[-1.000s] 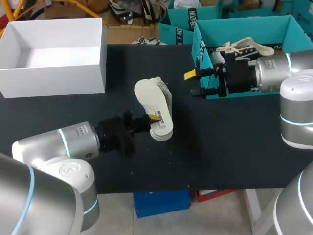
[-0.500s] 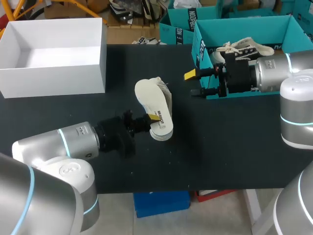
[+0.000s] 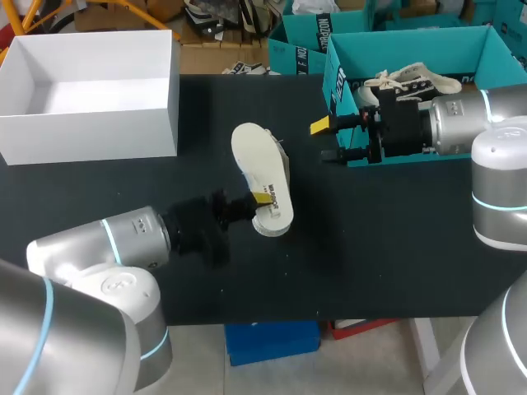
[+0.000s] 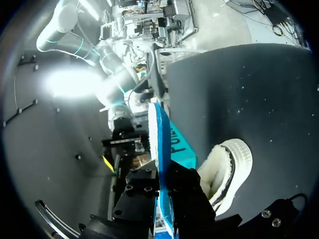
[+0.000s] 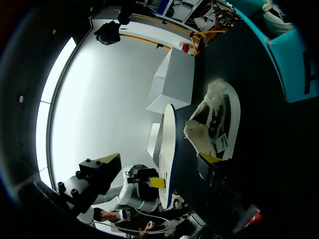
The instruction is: Take the shoe out of the shoebox, open the shoe tongue, remove and reinsert the insole, then place the shoe into the shoebox
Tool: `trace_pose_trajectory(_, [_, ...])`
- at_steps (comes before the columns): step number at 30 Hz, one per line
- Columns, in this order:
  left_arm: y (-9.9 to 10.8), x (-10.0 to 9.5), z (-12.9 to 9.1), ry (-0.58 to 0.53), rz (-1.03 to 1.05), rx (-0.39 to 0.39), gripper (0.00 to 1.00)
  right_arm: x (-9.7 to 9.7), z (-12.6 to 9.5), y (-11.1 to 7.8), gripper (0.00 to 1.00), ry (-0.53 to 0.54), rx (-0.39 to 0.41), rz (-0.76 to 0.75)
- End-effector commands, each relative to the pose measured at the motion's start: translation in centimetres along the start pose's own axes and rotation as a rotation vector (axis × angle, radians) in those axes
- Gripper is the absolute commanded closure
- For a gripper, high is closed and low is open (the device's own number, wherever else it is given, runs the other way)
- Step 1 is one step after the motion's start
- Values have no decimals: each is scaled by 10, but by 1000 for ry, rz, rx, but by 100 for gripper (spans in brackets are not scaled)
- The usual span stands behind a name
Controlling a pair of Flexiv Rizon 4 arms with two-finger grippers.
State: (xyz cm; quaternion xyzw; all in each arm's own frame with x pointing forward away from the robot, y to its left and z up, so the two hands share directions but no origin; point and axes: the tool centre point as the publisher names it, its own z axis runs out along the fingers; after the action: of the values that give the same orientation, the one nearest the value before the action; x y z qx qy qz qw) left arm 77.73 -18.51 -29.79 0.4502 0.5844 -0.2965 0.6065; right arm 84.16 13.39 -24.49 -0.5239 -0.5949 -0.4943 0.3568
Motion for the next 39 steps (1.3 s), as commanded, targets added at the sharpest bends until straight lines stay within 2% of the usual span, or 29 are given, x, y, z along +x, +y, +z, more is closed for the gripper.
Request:
trace_pose_trajectory(1, [3, 10, -4, -47, 8, 19, 100, 0, 2, 0, 0, -1, -3, 0])
trace_pose_trajectory(7, [15, 15, 1, -44, 16, 53, 100, 0, 2, 0, 0, -1, -3, 0])
trace_pose_trajectory(15, [28, 8, 12, -54, 35, 97, 100, 0, 2, 0, 0, -1, -3, 0])
trace_pose_trajectory(25, [34, -3, 16, -79, 58, 96, 100, 0, 2, 0, 0, -1, -3, 0])
trace_pose_trajectory(37, [34, -3, 16, -79, 58, 96, 100, 0, 2, 0, 0, -1, -3, 0])
trace_pose_trajectory(39, [34, -3, 16, -79, 58, 96, 100, 3, 5, 4, 0, 8, 22, -25])
